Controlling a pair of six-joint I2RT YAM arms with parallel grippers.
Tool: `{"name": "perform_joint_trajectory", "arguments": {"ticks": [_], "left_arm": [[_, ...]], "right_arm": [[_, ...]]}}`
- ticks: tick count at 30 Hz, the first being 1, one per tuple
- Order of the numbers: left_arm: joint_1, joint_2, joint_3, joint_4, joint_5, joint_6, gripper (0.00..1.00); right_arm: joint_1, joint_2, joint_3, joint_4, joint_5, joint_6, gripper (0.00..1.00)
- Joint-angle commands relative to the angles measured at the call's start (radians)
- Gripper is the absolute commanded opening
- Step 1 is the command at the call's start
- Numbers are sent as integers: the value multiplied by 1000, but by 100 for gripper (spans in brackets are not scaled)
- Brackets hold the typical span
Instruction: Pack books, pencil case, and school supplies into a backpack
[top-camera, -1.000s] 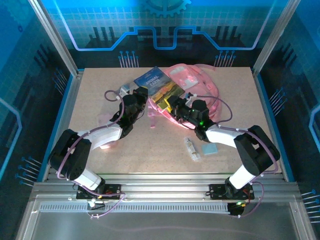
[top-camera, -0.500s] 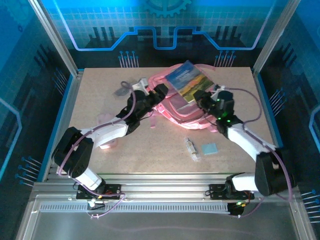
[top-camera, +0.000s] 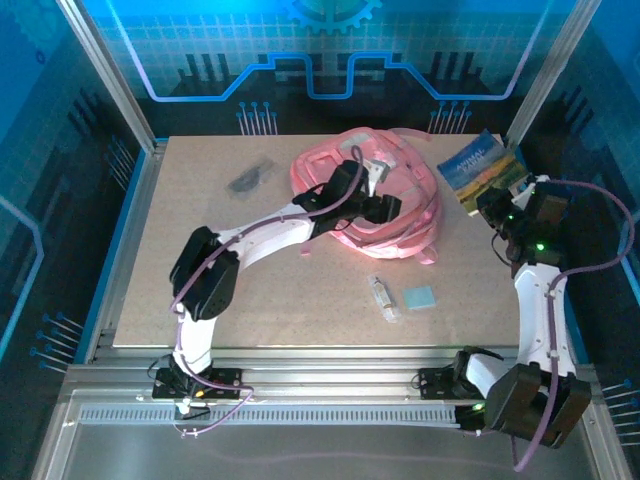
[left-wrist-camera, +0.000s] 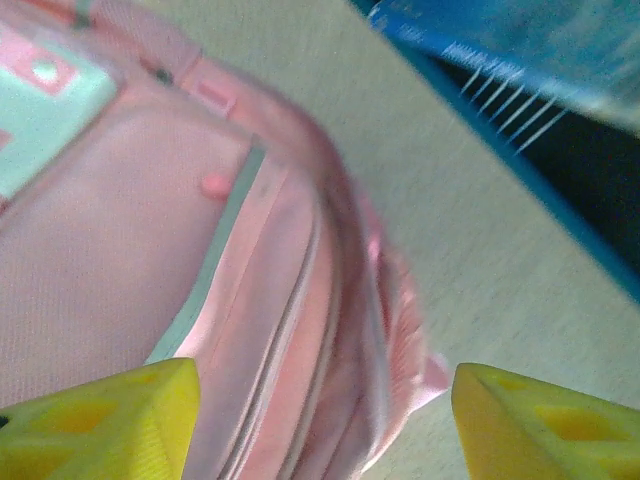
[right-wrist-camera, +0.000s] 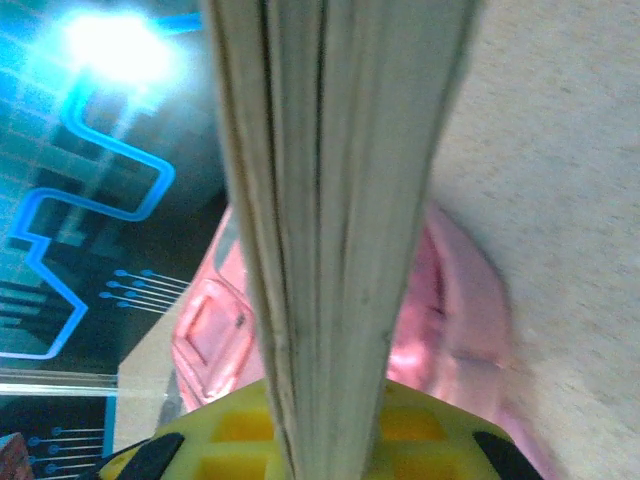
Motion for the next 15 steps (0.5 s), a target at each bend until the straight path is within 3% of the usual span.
{"name": "perform_joint_trajectory", "arguments": {"ticks": [1,8,15], "left_arm": [[-9,71,91,-220,-24,204,69],[-9,240,274,-413,-109,344,72],[-12,365,389,-513,-107,388,73]], "right_arm": [[-63,-24,14,-66,-138,-78,0],[-118,-96,-96,-47,-192,-49,0],[-152,-115,-91,-78,-189,-70,0]]}}
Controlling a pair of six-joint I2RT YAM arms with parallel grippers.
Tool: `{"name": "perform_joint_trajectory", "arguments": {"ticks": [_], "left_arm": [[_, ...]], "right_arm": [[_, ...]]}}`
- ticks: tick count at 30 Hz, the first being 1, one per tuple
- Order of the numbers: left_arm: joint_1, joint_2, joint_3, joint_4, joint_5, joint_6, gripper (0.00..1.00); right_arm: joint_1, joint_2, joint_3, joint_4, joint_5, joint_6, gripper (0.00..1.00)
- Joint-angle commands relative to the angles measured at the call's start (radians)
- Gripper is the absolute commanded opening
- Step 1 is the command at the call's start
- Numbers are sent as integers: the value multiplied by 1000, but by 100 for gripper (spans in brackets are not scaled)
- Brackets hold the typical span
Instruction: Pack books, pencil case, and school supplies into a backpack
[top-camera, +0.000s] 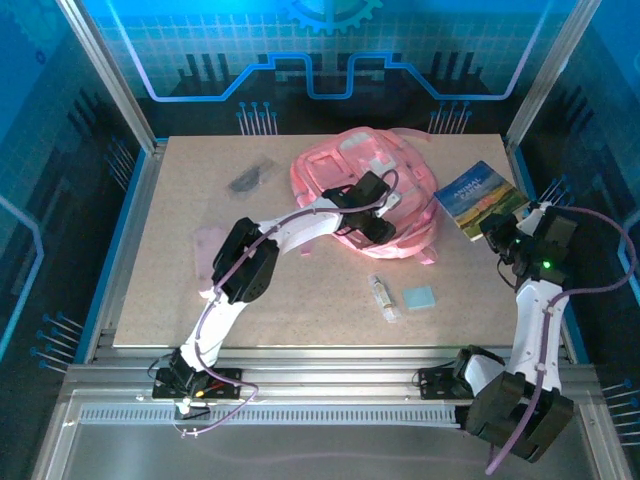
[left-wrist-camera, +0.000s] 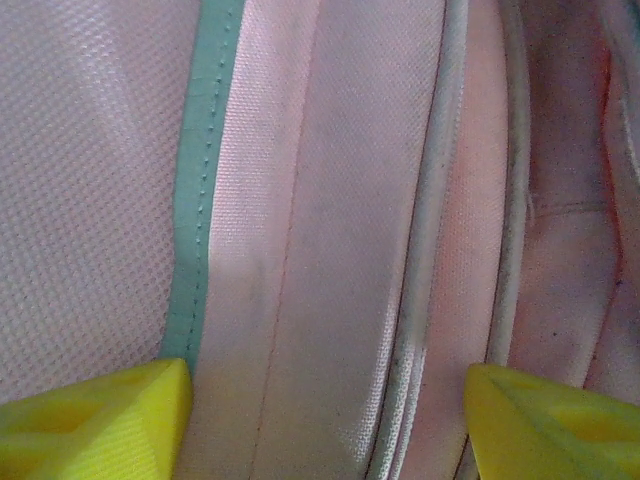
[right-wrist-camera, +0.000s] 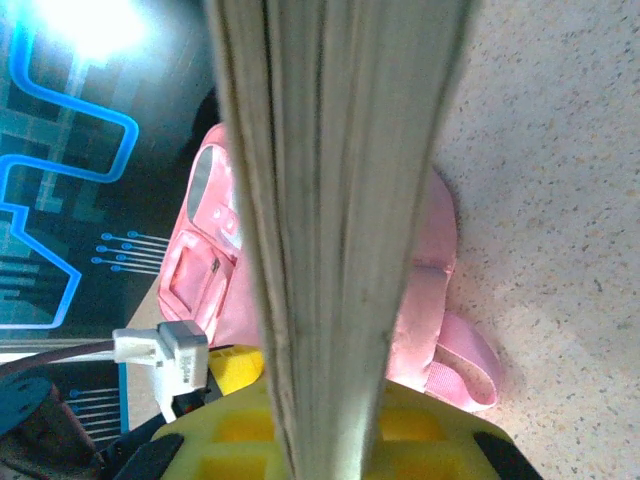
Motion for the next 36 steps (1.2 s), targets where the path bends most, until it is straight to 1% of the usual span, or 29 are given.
{"name": "perform_joint_trajectory", "arguments": {"ticks": [1,3,4,6,8,9,15,19,23,28,32,34,36], "left_arm": [[-7,63,60,-103,-21,54,73],[-7,93,78,-121,-28,70,71],[-6,105,88,-132,-31,78,66],[-7,131,108,-153,-46,87,39],[-6,134,111,-157,-46,86,16],[-5,129,112,-158,-42,79,0],[0,9,138,-157,40,15,0],[34,-68,186,-152,136,-69,0],[102,-98,252,-143,274,-177,0],[185,-105,291,-86,390,-309,0],[220,-108,293,-15,455,-401,0],[222,-108,295,13,473,-425,0],[223,-103,303,41,491,-453,0]], "right_arm": [[-25,-25,16,33,-36,-25,0],[-26,-24,15,42,-40,-18,0],[-25,-24,15,44,-41,-14,0],[-28,-25,16,46,-43,-12,0],[-32,-28,19,43,-44,-11,0],[-37,-30,22,40,-47,-9,0],[-67,-59,39,22,-33,0,0],[-101,-76,52,-3,-6,0,0],[-111,-76,49,-9,-4,4,0],[-108,-66,14,46,-80,40,0],[-60,-52,-29,129,-137,101,0],[-11,-37,-58,205,-148,163,0],[58,-12,-76,274,-142,222,0]]}}
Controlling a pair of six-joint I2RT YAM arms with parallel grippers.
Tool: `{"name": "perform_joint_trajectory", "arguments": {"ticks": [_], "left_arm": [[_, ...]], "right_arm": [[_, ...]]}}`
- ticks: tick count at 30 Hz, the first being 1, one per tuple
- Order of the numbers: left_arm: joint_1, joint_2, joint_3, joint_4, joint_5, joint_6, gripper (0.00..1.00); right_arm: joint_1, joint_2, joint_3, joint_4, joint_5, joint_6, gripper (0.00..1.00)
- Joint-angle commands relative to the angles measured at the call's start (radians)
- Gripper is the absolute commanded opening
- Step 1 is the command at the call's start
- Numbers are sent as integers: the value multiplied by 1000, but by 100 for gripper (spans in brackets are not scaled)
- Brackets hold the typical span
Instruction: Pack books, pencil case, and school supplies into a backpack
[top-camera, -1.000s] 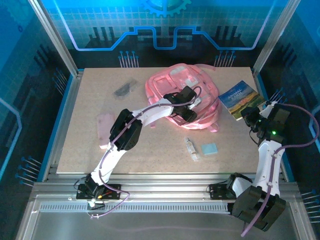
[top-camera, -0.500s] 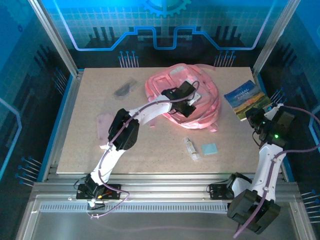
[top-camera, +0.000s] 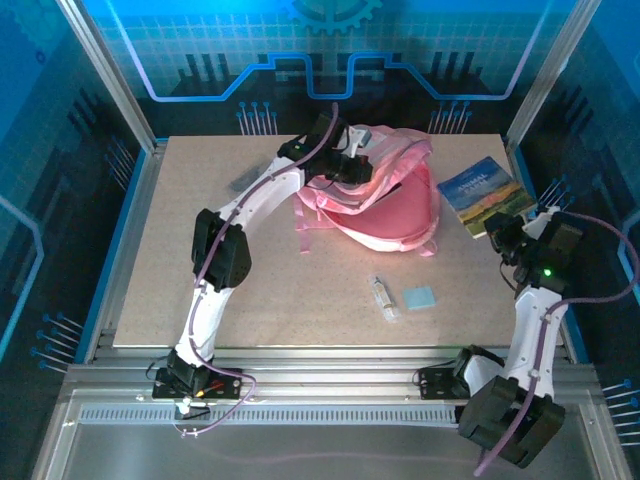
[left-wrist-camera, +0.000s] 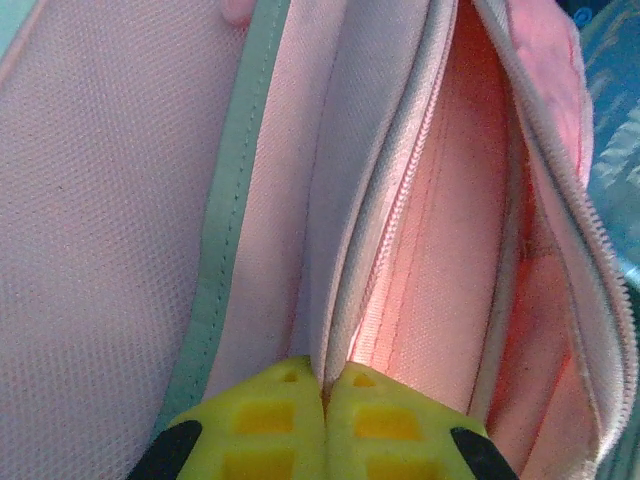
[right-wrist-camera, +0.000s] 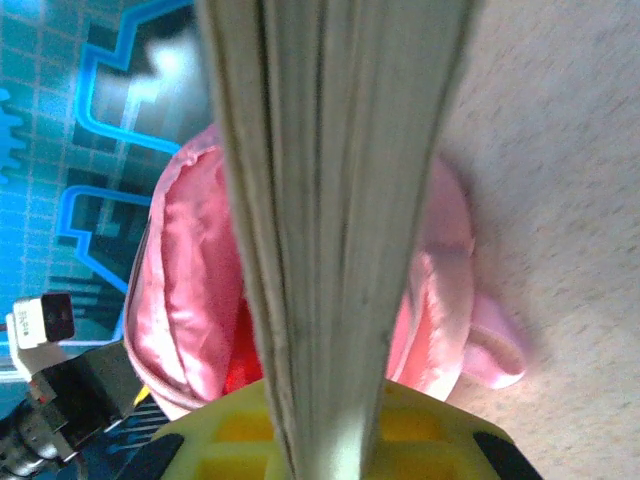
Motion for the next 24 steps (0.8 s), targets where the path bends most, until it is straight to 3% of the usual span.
{"name": "perform_joint_trajectory", "arguments": {"ticks": [1,11,19,24], "left_arm": [[2,-44,56,120,78,-101,0],[2,-29,88,162,111,-143,0],[2,-33,90,172,139,-158,0],[2,-42,72,188,151,-173,0]], "right_arm": [[104,33,-22,191,-54,115,0],[456,260,-31,544,112,254,0],[587,598,98,836,114,289,0],[645,786,231,834,111,298,0]]}}
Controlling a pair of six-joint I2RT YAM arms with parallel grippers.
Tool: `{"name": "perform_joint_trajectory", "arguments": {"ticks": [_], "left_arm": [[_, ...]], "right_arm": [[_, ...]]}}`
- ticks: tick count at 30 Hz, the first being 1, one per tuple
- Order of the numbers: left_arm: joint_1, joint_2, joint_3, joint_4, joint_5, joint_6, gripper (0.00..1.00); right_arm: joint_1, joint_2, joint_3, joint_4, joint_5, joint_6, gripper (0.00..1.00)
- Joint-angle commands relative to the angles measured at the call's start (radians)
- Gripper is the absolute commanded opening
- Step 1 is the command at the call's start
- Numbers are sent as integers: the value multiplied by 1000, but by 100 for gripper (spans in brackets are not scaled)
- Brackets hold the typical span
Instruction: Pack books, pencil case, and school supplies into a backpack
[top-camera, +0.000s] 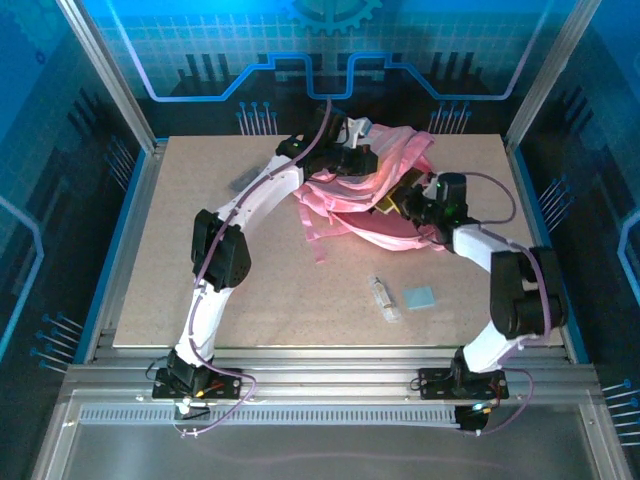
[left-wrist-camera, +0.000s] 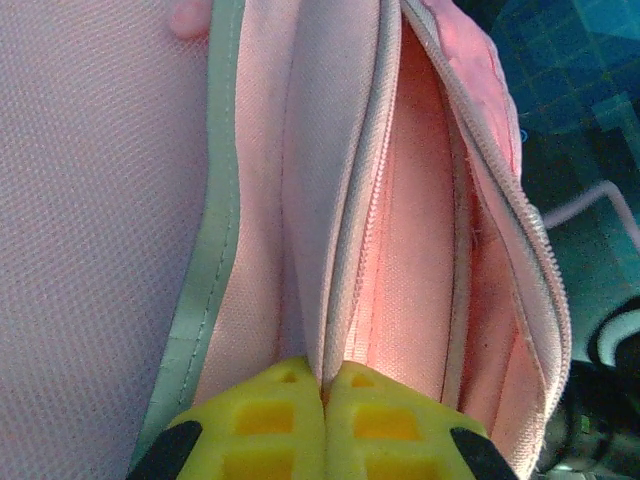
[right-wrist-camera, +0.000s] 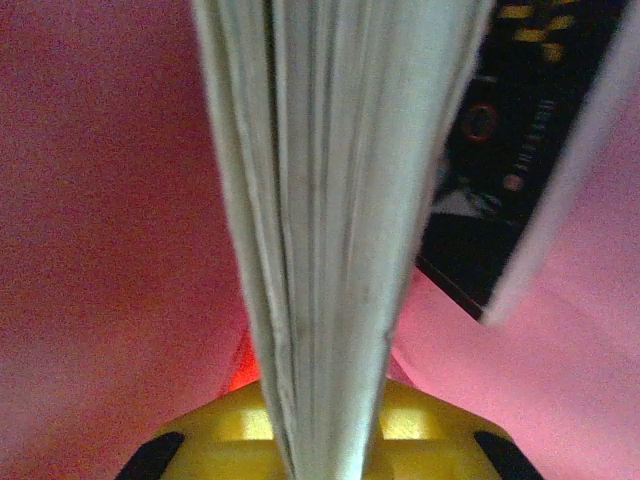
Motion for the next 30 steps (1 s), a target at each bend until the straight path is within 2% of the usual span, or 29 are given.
{"name": "perform_joint_trajectory", "arguments": {"ticks": [1,4,6,8,13,15,19,24,30], "left_arm": [[1,-45,33,115,75,-31,0],[1,-55,10,129,76,-36,0],[1,-57,-3,135,73,-38,0],[1,-58,-12,141,67,-38,0],[1,-51,-22,149,54,-39,0],[3,-45,-22,154,53,-42,0],[4,-31,-22,166,59,-54,0],[3,-16,-33,195,60,-85,0],[-5,-7,-96,233,21,-122,0]], "right_arm": [[37,90,108,150,-16,21,0],[45,193,158,143,-27,52,0],[40,241,180,108,-22,67,5],[30,264,176,99,-18,80,16],[-14,207,127,-16,-4,49,57],[-42,160,116,-134,-4,-1,65],[-119,48,103,-356,9,-159,70],[-222,-100,109,-617,31,-352,71],[-249,-330,130,-858,137,-526,72]]}}
